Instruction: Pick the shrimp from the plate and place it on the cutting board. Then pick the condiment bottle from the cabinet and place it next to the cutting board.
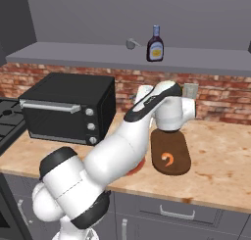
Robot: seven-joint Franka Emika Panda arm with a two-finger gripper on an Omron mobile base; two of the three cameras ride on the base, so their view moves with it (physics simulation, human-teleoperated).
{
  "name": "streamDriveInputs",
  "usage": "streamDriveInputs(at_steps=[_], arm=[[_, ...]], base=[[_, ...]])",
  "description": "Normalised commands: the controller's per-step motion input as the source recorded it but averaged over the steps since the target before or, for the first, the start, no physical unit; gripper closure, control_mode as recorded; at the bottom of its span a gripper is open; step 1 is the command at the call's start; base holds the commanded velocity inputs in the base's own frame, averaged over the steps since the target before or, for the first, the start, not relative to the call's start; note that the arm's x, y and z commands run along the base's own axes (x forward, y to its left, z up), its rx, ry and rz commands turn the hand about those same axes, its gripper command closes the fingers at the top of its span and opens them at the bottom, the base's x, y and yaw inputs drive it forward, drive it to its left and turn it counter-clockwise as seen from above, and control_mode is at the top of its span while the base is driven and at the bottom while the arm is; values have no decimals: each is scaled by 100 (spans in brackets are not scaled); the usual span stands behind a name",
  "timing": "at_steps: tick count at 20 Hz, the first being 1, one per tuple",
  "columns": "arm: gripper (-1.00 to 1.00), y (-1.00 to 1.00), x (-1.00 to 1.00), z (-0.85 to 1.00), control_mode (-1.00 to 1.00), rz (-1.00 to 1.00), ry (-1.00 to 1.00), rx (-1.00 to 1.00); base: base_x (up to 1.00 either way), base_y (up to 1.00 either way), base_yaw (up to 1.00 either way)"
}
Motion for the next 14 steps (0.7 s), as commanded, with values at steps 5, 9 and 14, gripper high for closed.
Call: streamDriveInputs(at_steps=[5, 9, 14], arm=[[-100, 0, -42, 53, -100, 1, -19, -10], [-100, 5, -48, 43, -100, 0, -16, -9], [-100, 22, -33, 37, -100, 0, -11, -7]], base=[[0, 0, 0], [0, 0, 0], [0, 0, 0]])
